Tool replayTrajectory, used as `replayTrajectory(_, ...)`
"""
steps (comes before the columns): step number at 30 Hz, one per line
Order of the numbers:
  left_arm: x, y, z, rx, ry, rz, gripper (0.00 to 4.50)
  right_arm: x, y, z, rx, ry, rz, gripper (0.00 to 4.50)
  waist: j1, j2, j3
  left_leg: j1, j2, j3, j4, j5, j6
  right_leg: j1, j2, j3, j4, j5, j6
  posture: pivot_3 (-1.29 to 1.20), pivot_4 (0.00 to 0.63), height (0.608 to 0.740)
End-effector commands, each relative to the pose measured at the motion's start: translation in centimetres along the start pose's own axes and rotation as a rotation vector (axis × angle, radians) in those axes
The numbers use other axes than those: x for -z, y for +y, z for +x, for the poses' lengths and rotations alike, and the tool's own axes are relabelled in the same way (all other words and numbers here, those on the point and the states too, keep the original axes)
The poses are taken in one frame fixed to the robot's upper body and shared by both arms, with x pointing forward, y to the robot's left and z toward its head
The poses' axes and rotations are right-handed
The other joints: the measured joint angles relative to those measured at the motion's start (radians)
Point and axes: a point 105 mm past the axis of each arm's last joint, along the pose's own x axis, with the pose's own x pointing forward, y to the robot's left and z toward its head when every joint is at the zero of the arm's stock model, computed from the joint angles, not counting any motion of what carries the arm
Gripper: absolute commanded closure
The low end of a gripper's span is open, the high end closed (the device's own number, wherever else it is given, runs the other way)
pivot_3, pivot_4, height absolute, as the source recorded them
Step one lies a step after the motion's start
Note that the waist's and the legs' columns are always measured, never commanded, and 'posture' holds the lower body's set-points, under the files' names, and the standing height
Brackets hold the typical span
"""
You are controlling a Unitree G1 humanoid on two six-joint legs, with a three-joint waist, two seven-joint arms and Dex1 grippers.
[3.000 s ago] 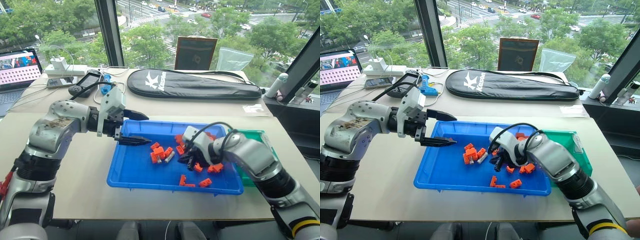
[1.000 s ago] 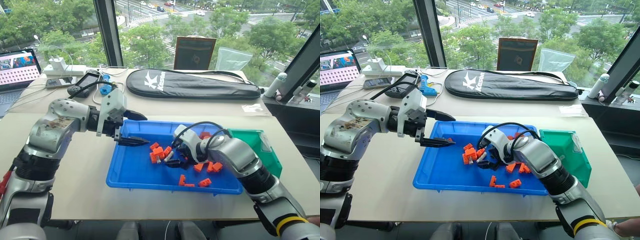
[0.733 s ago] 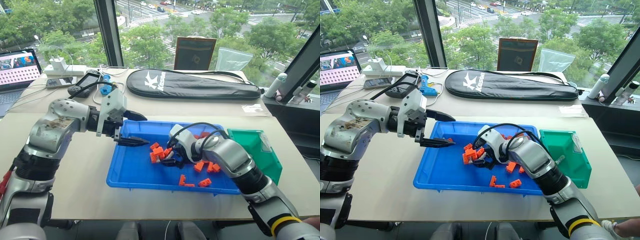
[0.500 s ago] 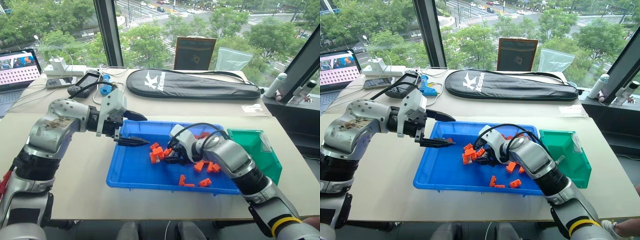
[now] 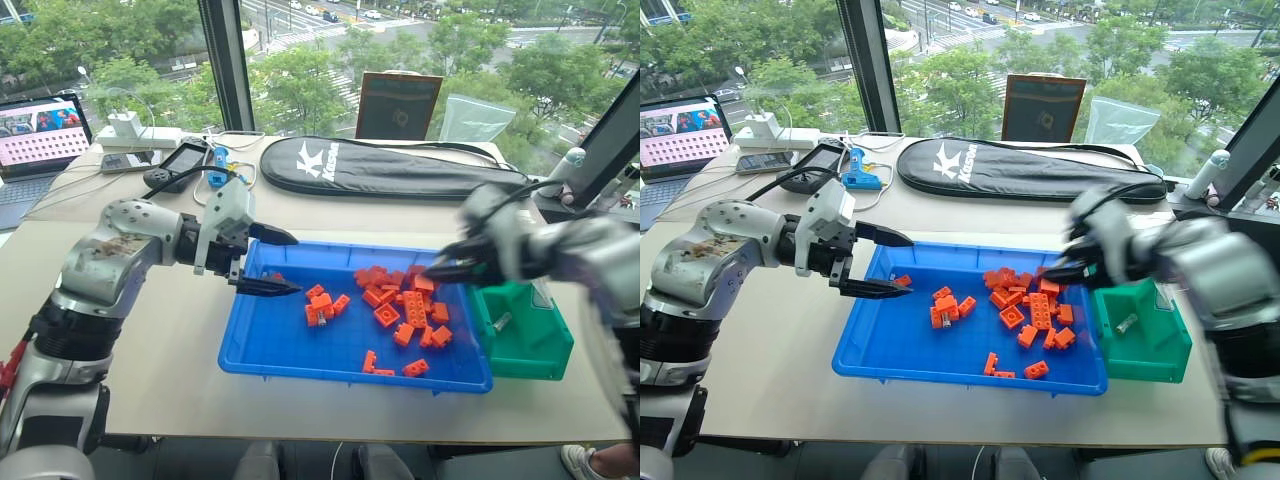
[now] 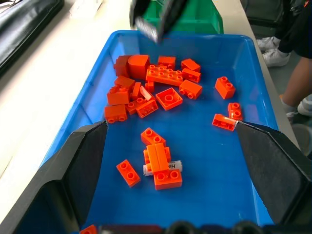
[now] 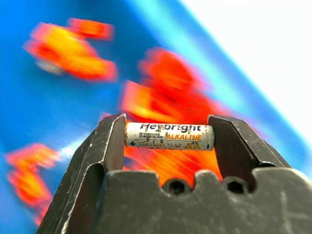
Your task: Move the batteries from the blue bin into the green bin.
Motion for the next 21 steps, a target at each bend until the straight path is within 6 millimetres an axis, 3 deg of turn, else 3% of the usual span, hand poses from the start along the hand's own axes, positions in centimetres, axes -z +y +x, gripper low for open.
replayTrajectory(1,-1.3,0.2,0.2,0.008,-0.041,0.04,0.0,1.8,-1.5,-0.9,0.019,0.016,-0.003,2.0,-0.01,0.0,0.0,0.0,0.001,0.0,0.0,0.0,0.0,0.0,0.001,0.0,0.0,0.0,0.0,0.0,0.15,0.733)
replayTrajectory(6,-1.4,0.3,1.1,0.02,-0.056,0.042,0.0,3.7,0.3,0.7,-0.095,0.019,0.055,2.0,-0.031,0.0,0.0,0.001,0.001,0.0,0.0,0.0,0.0,-0.001,0.001,0.002,0.002,0.0,0.0,0.0,0.15,0.733)
replayTrajectory(9,-1.6,0.5,1.1,0.0,-0.07,0.07,0.0,5.2,0.7,1.2,-0.089,0.086,-0.026,2.0,-0.032,0.001,0.0,0.001,0.0,0.0,0.0,0.0,0.0,-0.001,0.001,0.002,0.004,0.0,0.0,0.0,0.15,0.733)
replayTrajectory(11,-1.7,0.7,1.0,-0.02,-0.081,0.068,0.0,6.1,0.4,1.3,-0.068,0.125,-0.065,0.99,-0.03,0.001,0.0,0.001,0.0,0.0,0.0,0.0,0.0,0.0,0.001,0.002,0.003,0.0,0.0,0.0,0.15,0.733)
replayTrajectory(14,-1.7,0.6,0.8,-0.025,-0.083,0.073,0.0,6.1,0.3,0.9,-0.064,0.129,-0.087,0.06,-0.027,0.001,0.0,0.001,0.0,0.0,0.0,0.0,0.0,0.0,0.0,0.002,0.002,0.0,0.001,0.0,0.15,0.733)
replayTrajectory(18,-1.5,1.4,0.4,-0.094,-0.077,0.058,0.0,5.0,-0.8,-0.2,0.002,0.126,-0.172,0.06,-0.026,0.001,0.001,0.001,0.0,0.0,0.0,0.0,0.0,0.0,0.0,0.002,0.003,0.0,0.0,0.0,0.15,0.733)
replayTrajectory(21,-1.2,2.5,-0.1,-0.181,-0.059,0.08,0.0,0.1,-1.3,-0.4,0.079,-0.072,-0.328,0.06,-0.032,0.002,0.001,0.001,0.0,0.0,0.0,0.0,0.0,0.0,0.001,0.002,0.003,0.0,0.0,0.0,0.15,0.733)
